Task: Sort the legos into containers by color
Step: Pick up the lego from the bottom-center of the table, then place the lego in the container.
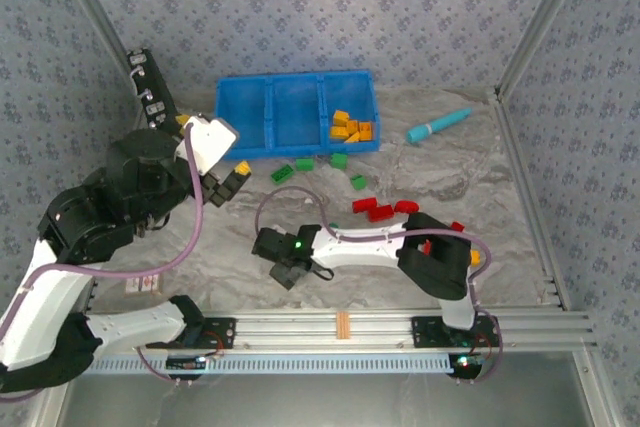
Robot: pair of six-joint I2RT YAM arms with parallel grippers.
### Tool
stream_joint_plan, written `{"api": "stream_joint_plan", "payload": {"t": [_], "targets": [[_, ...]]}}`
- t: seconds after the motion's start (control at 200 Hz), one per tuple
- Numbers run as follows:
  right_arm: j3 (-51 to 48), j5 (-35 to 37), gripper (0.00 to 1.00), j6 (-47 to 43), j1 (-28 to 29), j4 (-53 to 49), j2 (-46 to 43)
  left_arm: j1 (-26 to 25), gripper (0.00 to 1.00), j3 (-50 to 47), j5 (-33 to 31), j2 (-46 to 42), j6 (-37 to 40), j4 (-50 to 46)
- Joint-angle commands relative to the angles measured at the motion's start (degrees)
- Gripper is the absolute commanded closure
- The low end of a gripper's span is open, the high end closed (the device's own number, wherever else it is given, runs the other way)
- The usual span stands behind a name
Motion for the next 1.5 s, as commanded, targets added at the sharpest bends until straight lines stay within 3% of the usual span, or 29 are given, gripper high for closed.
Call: {"api": "stream_joint_plan", "payload": {"t": [0.0, 0.33, 0.645, 0.775, 0.92, 1.055, 1.215, 1.494], "targets": [[0.08, -1.93, 0.16, -2.41, -0.03, 2.59, 1.59, 0.07, 0.00, 2.15, 0.87, 0.07, -0.67, -0.63], [-1.06, -6.27, 0.28, -3.08, -1.16, 5.26, 3.64, 0.48, 0.00, 1.97, 0.84, 0.89, -0.70, -0.54], [-1.02, -8.45, 0.59, -2.82, -3.19, 4.07, 4.41, 0.83, 0.00, 1.06, 0.64, 0.63, -0.50, 0.07], [-1.00, -9.59, 0.65, -3.19, -6.59, 2.27, 1.19, 0.92, 0.00, 0.57, 0.40, 0.24, -0.32, 0.16], [1.54, -11.31, 0.68, -5.69, -14.46, -0.08, -4.87, 1.04, 0.00, 0.49, -0.74, -0.37, 0.02, 0.25], [8.46, -13.13, 0.69, -9.33, -25.28, -0.92, -7.48, 1.18, 0.00, 1.35, -1.15, -0.12, -0.48, -0.63], [25.56, -12.82, 0.71, -13.99, -35.99, -6.32, -0.72, 1.37, 0.00, -2.96, -0.95, -2.08, 0.19, 3.20], [50.92, -14.58, 0.72, -14.75, -44.78, -8.37, 18.92, 1.36, 0.00, -1.19, -0.23, 0.26, -0.04, 2.45]]}}
